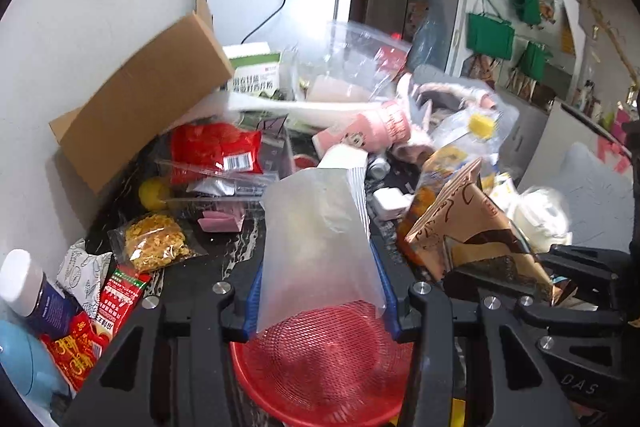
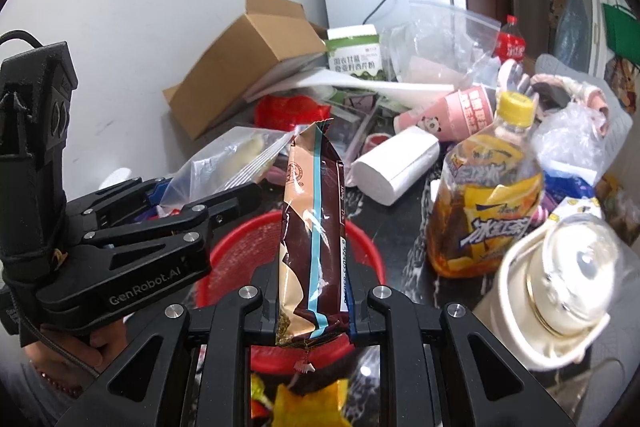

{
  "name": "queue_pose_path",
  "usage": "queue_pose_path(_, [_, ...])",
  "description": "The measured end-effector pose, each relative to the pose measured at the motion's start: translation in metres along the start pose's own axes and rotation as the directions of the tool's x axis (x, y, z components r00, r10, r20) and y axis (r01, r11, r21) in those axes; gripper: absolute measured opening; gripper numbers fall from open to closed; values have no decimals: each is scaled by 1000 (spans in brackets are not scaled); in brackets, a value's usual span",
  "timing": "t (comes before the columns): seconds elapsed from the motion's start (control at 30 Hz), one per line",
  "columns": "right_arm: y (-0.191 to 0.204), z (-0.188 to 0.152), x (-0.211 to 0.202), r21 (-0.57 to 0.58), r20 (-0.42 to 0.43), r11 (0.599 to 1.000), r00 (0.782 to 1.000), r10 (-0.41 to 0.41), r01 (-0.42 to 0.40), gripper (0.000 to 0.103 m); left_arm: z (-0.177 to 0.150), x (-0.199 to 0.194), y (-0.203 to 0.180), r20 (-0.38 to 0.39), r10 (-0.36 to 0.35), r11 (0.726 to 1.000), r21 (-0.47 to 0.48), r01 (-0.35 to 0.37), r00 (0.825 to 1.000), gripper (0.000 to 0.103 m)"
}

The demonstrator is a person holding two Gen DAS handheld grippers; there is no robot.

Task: Organize snacks
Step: 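Carry the wafer bar and clear bag over the red basket with both grippers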

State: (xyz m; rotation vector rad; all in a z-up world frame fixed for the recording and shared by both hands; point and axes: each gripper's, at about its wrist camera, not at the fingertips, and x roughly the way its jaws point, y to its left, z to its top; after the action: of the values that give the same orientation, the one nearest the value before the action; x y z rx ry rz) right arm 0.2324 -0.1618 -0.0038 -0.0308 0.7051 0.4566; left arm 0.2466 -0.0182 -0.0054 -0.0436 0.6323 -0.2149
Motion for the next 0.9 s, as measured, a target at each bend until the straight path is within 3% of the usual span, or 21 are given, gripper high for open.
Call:
queue_pose_path(0.37, [-11, -2, 52, -20, -112, 999, 993, -36, 34, 21, -9, 56, 9, -128, 59, 998, 28, -56, 990, 46])
queue_pose_path(0.77, [-19, -7, 80, -12, -202, 998, 977, -61, 60, 23, -16, 81, 10, -220, 124, 991, 65, -113, 968, 48])
queue_pose_path(0.9, [-19, -9, 81, -9, -214, 997, 974, -75, 75, 23, -17, 83, 10, -238, 155, 987, 73, -142, 959, 57])
